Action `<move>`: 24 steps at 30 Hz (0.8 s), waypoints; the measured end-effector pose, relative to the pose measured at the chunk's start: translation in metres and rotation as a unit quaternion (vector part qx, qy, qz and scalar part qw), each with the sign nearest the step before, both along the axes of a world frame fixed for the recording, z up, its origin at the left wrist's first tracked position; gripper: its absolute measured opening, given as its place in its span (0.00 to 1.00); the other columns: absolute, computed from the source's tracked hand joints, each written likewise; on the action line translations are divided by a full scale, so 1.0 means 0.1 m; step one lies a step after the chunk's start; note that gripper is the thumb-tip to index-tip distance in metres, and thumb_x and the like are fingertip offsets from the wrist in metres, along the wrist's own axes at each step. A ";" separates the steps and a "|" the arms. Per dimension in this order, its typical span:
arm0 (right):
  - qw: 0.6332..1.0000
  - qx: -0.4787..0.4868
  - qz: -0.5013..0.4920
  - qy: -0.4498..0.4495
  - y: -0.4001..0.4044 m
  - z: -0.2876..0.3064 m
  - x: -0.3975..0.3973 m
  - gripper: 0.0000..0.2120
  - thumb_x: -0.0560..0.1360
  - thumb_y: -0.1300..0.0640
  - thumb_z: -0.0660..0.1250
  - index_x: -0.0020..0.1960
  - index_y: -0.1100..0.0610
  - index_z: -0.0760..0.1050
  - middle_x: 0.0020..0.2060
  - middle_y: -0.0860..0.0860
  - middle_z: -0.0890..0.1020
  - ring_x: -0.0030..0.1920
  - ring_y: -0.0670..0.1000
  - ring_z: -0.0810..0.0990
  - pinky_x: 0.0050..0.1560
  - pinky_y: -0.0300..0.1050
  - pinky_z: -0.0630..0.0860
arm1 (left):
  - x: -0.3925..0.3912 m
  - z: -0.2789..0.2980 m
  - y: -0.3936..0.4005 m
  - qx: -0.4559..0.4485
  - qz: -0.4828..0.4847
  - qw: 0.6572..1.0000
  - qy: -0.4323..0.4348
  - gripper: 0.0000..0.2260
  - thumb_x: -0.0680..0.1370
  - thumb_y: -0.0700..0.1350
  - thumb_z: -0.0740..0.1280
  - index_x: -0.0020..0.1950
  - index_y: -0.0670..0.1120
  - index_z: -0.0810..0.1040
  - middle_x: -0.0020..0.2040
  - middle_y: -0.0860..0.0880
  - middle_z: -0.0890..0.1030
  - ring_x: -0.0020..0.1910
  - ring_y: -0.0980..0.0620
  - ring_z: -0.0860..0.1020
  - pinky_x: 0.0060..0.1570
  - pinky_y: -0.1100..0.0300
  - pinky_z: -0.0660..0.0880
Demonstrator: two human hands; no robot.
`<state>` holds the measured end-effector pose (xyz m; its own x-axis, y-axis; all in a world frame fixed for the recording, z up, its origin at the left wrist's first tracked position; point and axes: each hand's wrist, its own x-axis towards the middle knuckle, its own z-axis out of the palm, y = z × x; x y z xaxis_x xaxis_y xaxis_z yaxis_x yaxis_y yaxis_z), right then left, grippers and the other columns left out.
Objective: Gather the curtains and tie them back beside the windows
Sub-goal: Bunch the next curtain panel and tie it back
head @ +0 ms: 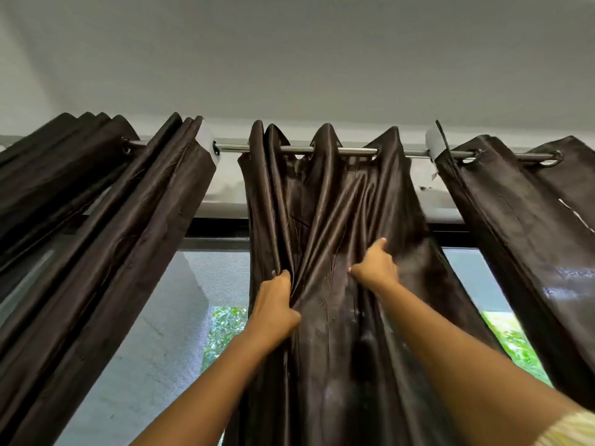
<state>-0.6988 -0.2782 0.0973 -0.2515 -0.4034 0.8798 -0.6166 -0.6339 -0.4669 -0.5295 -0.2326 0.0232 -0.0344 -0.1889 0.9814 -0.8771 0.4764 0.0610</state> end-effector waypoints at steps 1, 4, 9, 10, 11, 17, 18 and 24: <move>0.999 -0.024 -0.002 0.027 0.02 0.06 0.15 0.38 0.76 0.57 0.66 0.77 0.59 0.48 0.68 0.62 0.71 0.67 0.63 0.70 0.62 0.52 0.69 | 0.04 0.00 0.02 0.005 -0.003 1.000 0.002 0.22 0.71 0.31 0.64 0.65 0.33 0.67 0.61 0.36 0.74 0.57 0.43 0.74 0.57 0.51 0.69; 0.982 -0.128 0.025 0.139 0.22 0.17 0.75 0.24 0.75 0.59 0.64 0.71 0.53 0.67 0.63 0.60 0.76 0.62 0.63 0.74 0.58 0.50 0.72 | 0.26 0.03 0.04 0.010 -0.004 1.000 0.006 0.21 0.65 0.37 0.64 0.58 0.36 0.73 0.52 0.39 0.78 0.52 0.42 0.77 0.48 0.53 0.73; 0.951 -0.185 -0.052 0.242 0.34 0.18 0.97 0.22 0.76 0.62 0.59 0.70 0.52 0.68 0.62 0.58 0.76 0.61 0.62 0.74 0.56 0.51 0.72 | 0.34 0.03 0.04 0.028 0.001 0.999 -0.043 0.29 0.60 0.41 0.59 0.62 0.42 0.74 0.54 0.42 0.81 0.53 0.45 0.78 0.51 0.55 0.74; 0.948 -0.184 -0.075 0.249 0.26 0.15 0.81 0.22 0.76 0.61 0.59 0.70 0.51 0.68 0.61 0.58 0.77 0.61 0.62 0.75 0.56 0.51 0.72 | 0.24 0.06 0.01 0.030 0.007 0.997 -0.070 0.32 0.59 0.42 0.58 0.64 0.42 0.72 0.59 0.42 0.79 0.57 0.44 0.77 0.54 0.55 0.74; 0.946 -0.176 -0.093 0.254 0.18 0.11 0.63 0.23 0.77 0.60 0.59 0.71 0.51 0.67 0.61 0.58 0.77 0.61 0.62 0.75 0.56 0.51 0.72 | 0.12 0.09 -0.03 0.034 0.013 0.995 -0.092 0.34 0.59 0.42 0.58 0.66 0.42 0.71 0.62 0.42 0.76 0.60 0.42 0.74 0.57 0.54 0.72; 0.957 -0.141 -0.141 0.210 -0.02 0.06 -0.59 0.25 0.77 0.58 0.61 0.73 0.44 0.65 0.62 0.57 0.77 0.61 0.62 0.75 0.55 0.52 0.72 | -1.06 0.34 -0.25 0.038 -0.042 0.988 -0.142 0.33 0.59 0.45 0.58 0.64 0.40 0.70 0.57 0.37 0.77 0.58 0.40 0.74 0.54 0.49 0.72; 0.959 -0.129 -0.148 0.205 0.01 0.08 -0.79 0.24 0.77 0.58 0.61 0.72 0.45 0.66 0.62 0.58 0.77 0.61 0.62 0.75 0.56 0.52 0.72 | -1.28 0.35 -0.25 0.043 -0.059 0.987 -0.143 0.32 0.59 0.44 0.58 0.63 0.40 0.70 0.56 0.37 0.77 0.57 0.39 0.75 0.53 0.48 0.73; 0.946 -0.133 -0.173 0.241 0.17 -0.04 -1.30 0.18 0.77 0.59 0.62 0.66 0.51 0.73 0.57 0.58 0.80 0.56 0.61 0.78 0.53 0.53 0.74 | -1.74 0.19 -0.20 0.053 -0.132 0.980 -0.138 0.35 0.60 0.42 0.59 0.69 0.40 0.66 0.62 0.37 0.74 0.62 0.40 0.71 0.59 0.50 0.72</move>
<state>-0.8284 -0.2615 0.0930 0.1276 -0.1191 0.9846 -0.9096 -0.4098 0.0683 -0.7038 -0.2529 0.0425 -0.3578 -0.2374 0.9031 -0.7145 0.6923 -0.1011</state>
